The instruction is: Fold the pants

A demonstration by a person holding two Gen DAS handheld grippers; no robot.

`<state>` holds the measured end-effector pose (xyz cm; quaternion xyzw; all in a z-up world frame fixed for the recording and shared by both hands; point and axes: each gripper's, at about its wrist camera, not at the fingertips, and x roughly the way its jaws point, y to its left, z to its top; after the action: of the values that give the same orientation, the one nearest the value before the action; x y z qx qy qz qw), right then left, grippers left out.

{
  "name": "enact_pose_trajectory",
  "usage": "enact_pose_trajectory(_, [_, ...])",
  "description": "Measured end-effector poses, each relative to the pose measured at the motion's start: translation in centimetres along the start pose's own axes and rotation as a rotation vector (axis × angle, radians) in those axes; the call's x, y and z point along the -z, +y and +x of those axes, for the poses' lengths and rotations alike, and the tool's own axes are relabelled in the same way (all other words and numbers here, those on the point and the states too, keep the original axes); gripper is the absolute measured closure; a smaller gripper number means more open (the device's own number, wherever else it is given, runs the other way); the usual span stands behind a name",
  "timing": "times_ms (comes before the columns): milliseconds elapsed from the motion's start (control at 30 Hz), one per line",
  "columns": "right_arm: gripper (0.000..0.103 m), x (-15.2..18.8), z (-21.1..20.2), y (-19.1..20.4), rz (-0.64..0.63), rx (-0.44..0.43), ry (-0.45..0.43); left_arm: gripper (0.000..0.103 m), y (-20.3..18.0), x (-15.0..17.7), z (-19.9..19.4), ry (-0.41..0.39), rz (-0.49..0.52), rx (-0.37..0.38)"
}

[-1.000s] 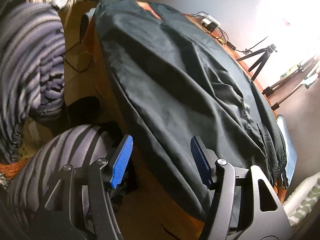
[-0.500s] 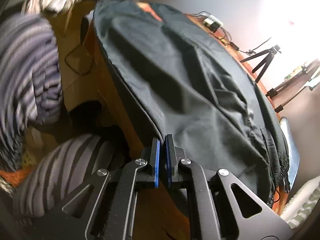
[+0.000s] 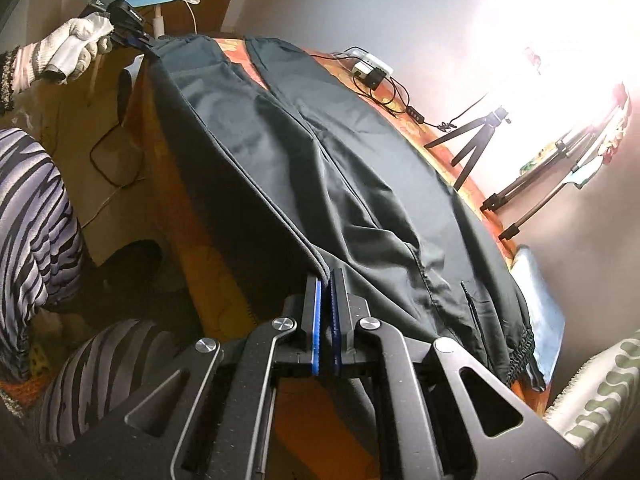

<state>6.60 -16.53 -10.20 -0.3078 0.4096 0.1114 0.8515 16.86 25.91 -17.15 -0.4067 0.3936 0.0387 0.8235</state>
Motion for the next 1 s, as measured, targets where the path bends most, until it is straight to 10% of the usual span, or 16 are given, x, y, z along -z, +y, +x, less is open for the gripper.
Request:
enact_pose_trajectory(367, [0.099, 0.1, -1.1, 0.4, -0.012, 0.002, -0.018, 0.099, -0.9, -0.1, 1.3, 0.009, -0.025, -0.015])
enact_pose_trajectory(1000, [0.099, -4.5, 0.5, -6.8, -0.004, 0.167, -0.043, 0.102, -11.2, -4.4, -0.1, -0.206, 0.132, 0.063])
